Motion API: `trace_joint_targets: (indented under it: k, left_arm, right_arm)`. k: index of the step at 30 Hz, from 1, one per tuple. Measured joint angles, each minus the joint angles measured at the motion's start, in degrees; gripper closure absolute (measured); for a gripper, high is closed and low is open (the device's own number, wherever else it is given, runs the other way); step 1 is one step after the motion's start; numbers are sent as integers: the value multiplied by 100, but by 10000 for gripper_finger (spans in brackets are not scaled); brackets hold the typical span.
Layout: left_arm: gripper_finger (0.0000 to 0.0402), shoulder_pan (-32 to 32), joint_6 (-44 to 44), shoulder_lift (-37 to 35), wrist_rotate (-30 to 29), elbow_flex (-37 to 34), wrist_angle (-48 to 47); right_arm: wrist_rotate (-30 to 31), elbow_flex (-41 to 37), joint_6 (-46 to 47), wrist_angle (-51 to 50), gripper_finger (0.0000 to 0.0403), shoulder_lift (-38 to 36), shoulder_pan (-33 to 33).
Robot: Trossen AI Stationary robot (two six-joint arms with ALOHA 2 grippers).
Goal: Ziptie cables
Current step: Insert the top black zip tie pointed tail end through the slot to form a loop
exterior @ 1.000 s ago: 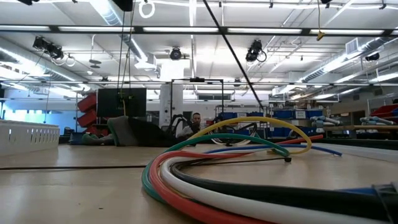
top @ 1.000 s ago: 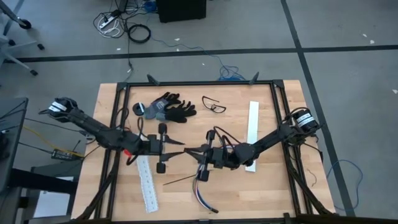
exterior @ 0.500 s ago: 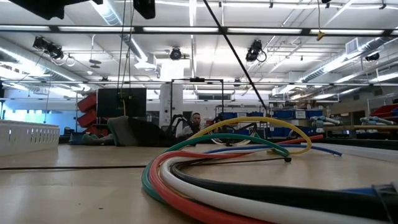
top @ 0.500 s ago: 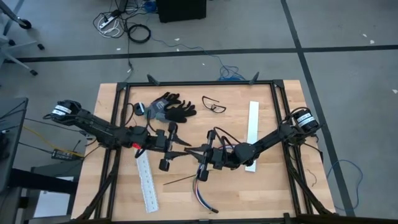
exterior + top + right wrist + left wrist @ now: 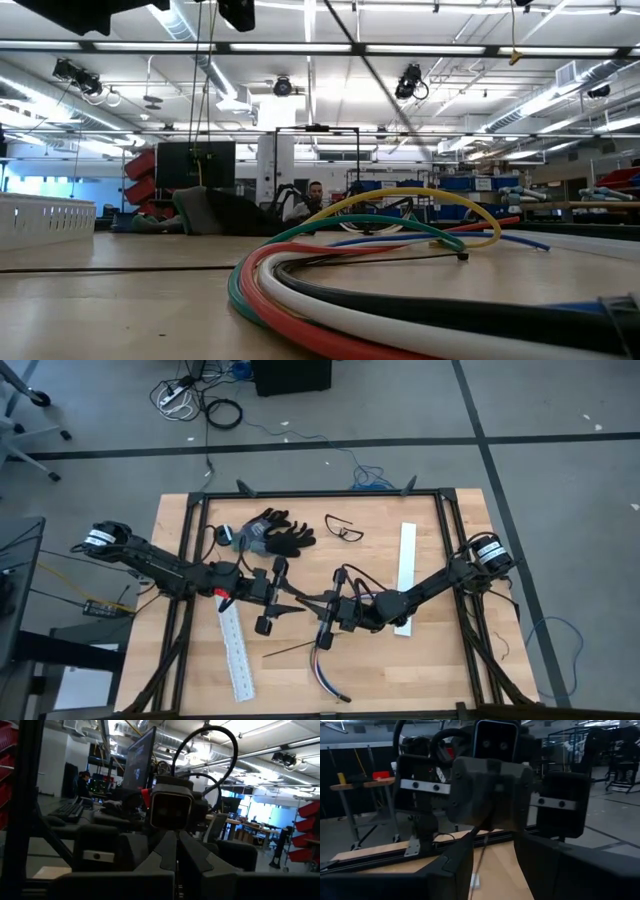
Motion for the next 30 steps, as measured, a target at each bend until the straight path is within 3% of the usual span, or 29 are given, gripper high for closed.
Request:
trace_joint_targets:
  k: [14,19,25,30]
  left_arm:
    - [276,0,13,-2,-64,0,126]
    - [315,0,110,-2,-73,0,136]
    - [393,0,245,-2,-81,0,125]
    - [400,-9,298,-2,-79,0,125]
  right_arm:
    - [-2,0,6,-85,403,-2,-53]
    - [-2,0,6,-83,403,-2,-54]
    - [-68,0,6,-96,403,-2,-52]
    - [-91,0,6,-99,394,-2,-52]
